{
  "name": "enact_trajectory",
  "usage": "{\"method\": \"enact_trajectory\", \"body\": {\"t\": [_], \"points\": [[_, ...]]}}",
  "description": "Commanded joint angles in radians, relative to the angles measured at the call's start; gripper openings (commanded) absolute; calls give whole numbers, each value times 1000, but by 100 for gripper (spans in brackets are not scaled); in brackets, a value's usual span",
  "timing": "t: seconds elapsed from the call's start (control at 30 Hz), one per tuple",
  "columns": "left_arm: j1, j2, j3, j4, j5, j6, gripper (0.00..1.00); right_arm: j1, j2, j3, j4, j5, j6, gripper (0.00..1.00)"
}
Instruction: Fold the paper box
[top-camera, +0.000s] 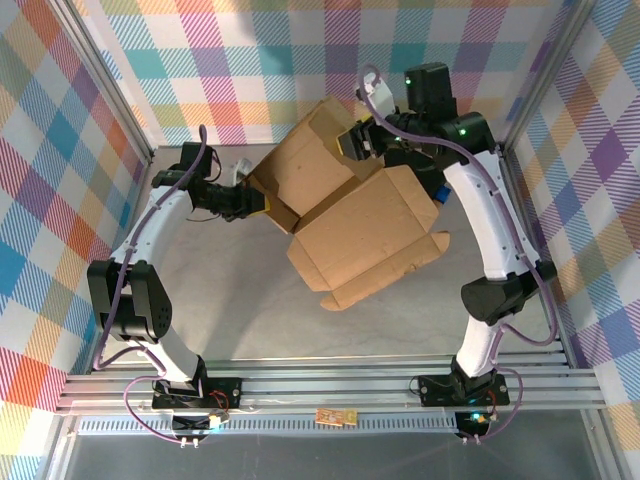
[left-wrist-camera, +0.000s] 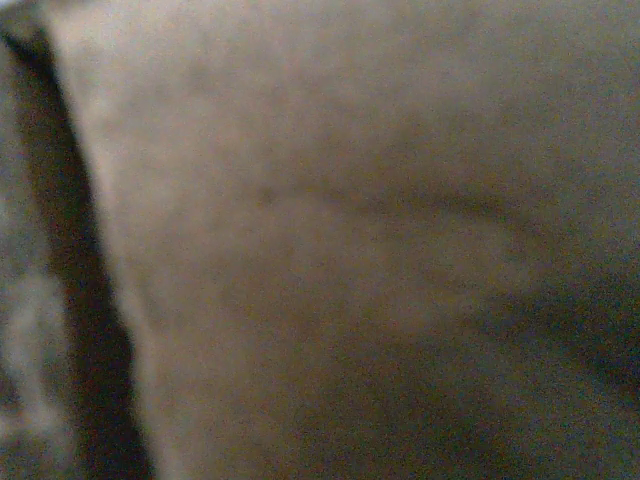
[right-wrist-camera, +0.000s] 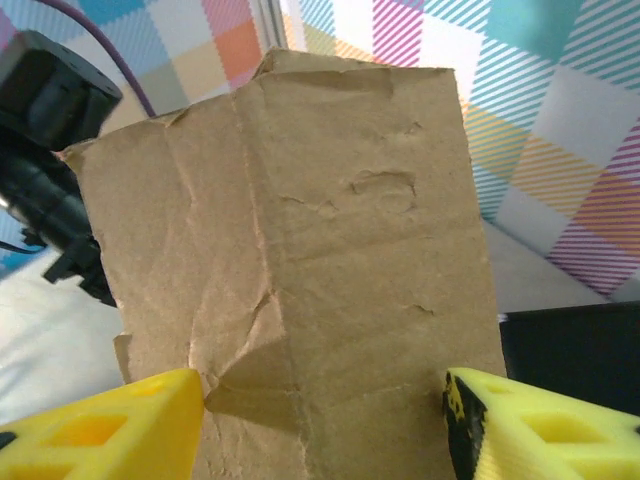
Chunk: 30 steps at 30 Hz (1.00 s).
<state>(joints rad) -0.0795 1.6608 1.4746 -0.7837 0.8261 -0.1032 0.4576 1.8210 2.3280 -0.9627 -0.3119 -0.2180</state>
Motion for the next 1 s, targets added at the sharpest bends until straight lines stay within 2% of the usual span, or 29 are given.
{"method": "enact_trajectory", "body": {"t": [0.0,0.23,0.43,0.57,0.8,0.97], "points": [[8,-52,25,1,54,22,0,29,-25,-9,2,155,-83,65],[9,-61,25,-6,47,33,0,40,11,8,16,258,-106,67],[9,-65,26,-9,44,32,0,81,64,36,37,384,-130,57],[9,-68,23,-8,39,28,0,110,95,54,62,494,-141,46],[7,-79,11,3,26,-6,0,160,124,48,117,705,-196,20],[7,-73,18,-16,0,-30,0,188,138,23,190,909,-252,1]]}}
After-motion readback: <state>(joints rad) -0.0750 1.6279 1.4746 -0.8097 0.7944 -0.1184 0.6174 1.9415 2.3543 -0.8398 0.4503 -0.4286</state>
